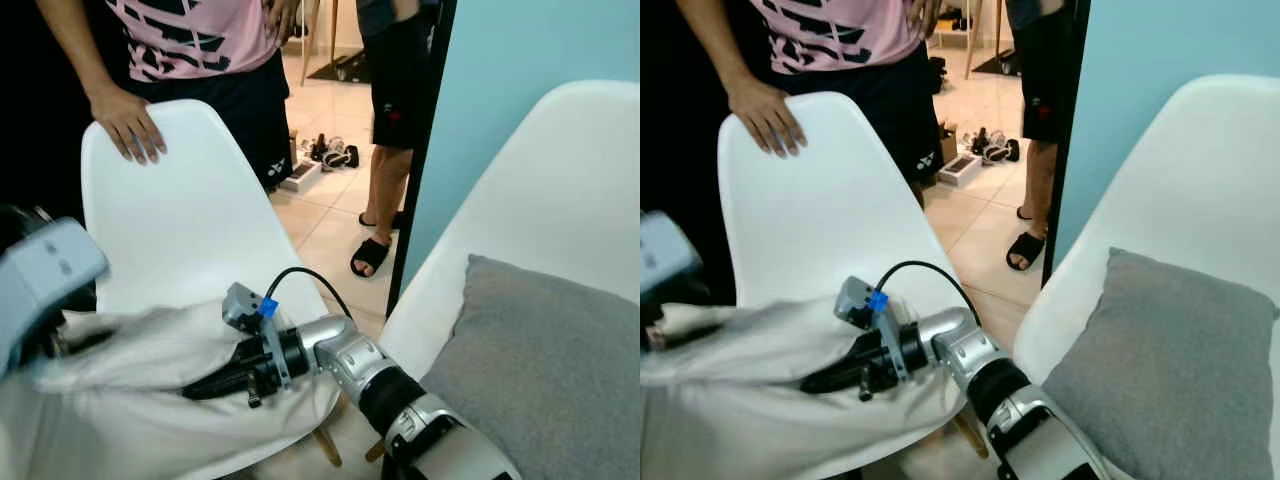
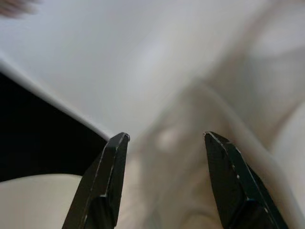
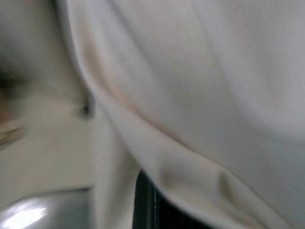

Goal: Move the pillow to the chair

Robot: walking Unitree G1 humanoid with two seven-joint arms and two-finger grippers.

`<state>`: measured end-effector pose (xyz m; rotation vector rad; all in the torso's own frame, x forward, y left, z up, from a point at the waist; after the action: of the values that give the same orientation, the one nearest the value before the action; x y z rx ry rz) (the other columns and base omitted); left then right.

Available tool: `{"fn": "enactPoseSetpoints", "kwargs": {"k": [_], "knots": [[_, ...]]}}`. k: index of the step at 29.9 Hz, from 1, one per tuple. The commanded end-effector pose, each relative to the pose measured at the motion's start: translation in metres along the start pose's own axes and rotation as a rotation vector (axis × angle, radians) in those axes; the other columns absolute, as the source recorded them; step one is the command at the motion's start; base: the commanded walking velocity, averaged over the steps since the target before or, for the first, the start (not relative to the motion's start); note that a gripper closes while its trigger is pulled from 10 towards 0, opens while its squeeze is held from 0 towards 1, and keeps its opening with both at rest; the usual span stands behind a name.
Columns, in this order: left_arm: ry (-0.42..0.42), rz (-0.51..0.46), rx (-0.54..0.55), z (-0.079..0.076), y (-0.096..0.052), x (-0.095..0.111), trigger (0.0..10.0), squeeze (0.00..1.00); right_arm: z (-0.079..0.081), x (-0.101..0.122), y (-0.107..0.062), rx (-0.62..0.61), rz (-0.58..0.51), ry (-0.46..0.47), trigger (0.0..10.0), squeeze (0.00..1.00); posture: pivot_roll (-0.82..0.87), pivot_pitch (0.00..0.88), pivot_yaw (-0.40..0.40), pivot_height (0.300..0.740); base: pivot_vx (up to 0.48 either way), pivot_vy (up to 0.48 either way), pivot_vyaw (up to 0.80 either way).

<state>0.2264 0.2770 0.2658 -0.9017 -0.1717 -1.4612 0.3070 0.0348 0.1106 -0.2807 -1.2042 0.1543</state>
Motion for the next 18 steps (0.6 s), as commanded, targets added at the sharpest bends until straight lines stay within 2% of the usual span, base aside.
{"fn": "enactPoseSetpoints", "kwargs": {"k": [1,2,3,4,5,6,9,11,13,17,18], "knots": [[0.026,0.027,0.324,0.05,-0.029,0.001,10.0,0.04,-0.05,-0.097,-0.055,-0.656,0.245,0.241,10.0,0.0,0.25,0.0,0.004,0.37,0.0,0.0,0.0],[0.026,0.027,0.324,0.05,-0.029,0.001,10.0,0.04,-0.05,-0.097,-0.055,-0.656,0.245,0.241,10.0,0.0,0.25,0.0,0.004,0.37,0.0,0.0,0.0],[0.001,-0.03,0.349,0.053,-0.03,0.007,10.0,0.0,-0.05,-0.097,-0.056,-0.658,0.245,0.24,10.0,0.0,0.25,0.0,0.002,0.365,0.0,0.0,0.0],[-0.038,-0.076,0.367,0.057,-0.031,0.012,10.0,0.0,-0.05,-0.097,-0.056,-0.66,0.245,0.241,10.0,0.0,0.25,0.0,0.002,0.36,0.0,0.0,0.0],[-0.074,-0.2,0.371,0.062,-0.036,0.026,10.0,0.0,-0.051,-0.098,-0.057,-0.664,0.248,0.239,10.0,0.0,0.25,0.0,0.002,0.355,0.0,0.0,0.0],[-0.074,-0.2,0.371,0.062,-0.036,0.026,10.0,0.0,-0.051,-0.098,-0.057,-0.664,0.248,0.239,10.0,0.0,0.25,0.0,0.002,0.355,0.0,0.0,0.0],[-0.097,-0.463,0.423,0.075,-0.052,0.059,10.0,0.0,-0.051,-0.1,-0.06,-0.667,0.255,0.235,10.0,0.0,0.25,0.0,-0.002,0.34,0.0,0.0,0.0],[-0.072,-0.537,0.476,0.078,-0.052,0.071,10.0,0.0,-0.051,-0.101,-0.059,-0.667,0.259,0.233,10.0,0.0,0.25,0.0,-0.001,0.33,0.0,0.0,0.0],[-0.056,-0.55,0.488,0.077,-0.049,0.074,10.0,0.0,-0.05,-0.102,-0.058,-0.669,0.259,0.231,10.0,0.0,0.25,0.0,-0.001,0.325,0.0,0.0,0.0],[-0.017,-0.473,0.525,0.063,-0.019,0.063,10.0,0.0,-0.049,-0.1,-0.053,-0.678,0.231,0.225,10.0,0.0,0.24,0.0,0.001,0.31,0.0,0.0,0.0],[-0.017,-0.473,0.525,0.063,-0.019,0.063,10.0,0.0,-0.049,-0.1,-0.053,-0.678,0.231,0.225,10.0,0.0,0.24,0.0,0.001,0.31,0.0,0.0,0.0]]}}
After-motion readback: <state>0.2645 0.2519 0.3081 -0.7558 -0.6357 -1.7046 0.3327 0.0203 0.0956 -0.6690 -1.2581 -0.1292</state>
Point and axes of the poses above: a point about 5 cm out from each wrist's last joint towards the gripper, its own y axis pointing out of the wrist towards the gripper, its own x axis along the axis of the wrist's last joint, z = x × y, the point moved 1 cm from there along y, pointing out of the wrist towards the gripper, and after that the axes turned 11 degrees about y, right-handed, at the moved point
